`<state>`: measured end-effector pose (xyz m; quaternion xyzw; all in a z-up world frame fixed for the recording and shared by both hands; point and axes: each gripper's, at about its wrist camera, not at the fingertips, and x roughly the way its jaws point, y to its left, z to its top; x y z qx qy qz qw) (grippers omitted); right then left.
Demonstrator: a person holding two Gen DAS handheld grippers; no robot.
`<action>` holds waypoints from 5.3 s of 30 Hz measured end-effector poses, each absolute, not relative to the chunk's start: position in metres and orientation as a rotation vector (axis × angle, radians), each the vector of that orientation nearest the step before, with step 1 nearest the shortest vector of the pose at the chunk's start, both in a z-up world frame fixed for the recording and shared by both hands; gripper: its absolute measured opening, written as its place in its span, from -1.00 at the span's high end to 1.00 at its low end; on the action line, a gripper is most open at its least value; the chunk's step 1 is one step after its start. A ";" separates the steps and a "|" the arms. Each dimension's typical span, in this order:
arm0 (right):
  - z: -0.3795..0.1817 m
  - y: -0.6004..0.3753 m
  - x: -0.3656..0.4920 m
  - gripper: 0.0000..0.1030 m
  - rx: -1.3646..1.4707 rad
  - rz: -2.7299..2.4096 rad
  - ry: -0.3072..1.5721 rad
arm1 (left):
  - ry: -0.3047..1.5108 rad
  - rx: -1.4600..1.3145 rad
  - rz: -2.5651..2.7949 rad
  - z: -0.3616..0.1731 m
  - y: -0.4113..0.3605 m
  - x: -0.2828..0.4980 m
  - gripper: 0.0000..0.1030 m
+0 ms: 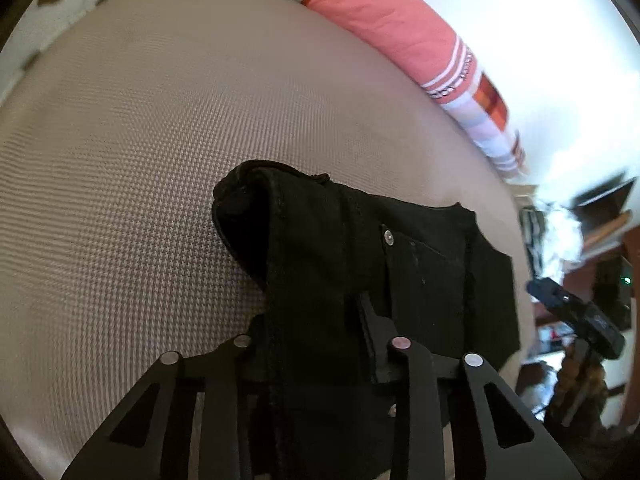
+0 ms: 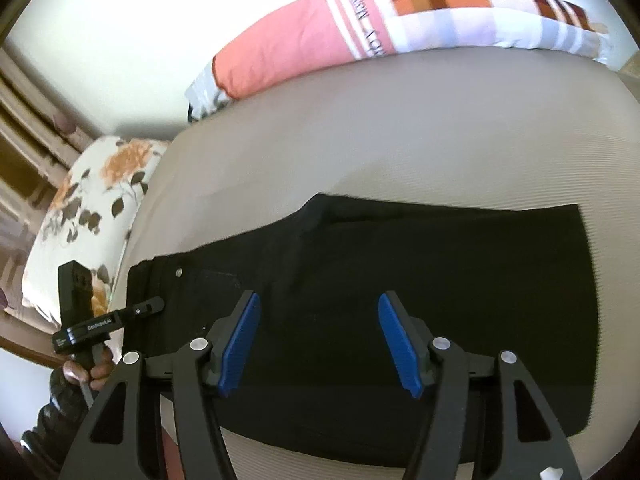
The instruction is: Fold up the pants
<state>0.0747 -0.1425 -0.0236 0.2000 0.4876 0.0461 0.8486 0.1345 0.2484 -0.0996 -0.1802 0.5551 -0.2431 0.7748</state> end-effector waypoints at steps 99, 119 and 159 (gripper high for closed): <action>-0.099 -0.265 0.067 -0.26 0.662 0.292 1.103 | 1.149 -0.091 -0.151 -0.101 0.065 0.059 -0.23; -0.069 -0.248 0.084 0.75 0.639 0.323 1.042 | 1.153 -0.079 -0.131 -0.103 0.059 0.066 -0.27; -0.083 -0.330 0.017 0.51 0.659 -0.031 1.098 | 1.120 0.002 -0.326 -0.098 -0.020 0.074 -0.47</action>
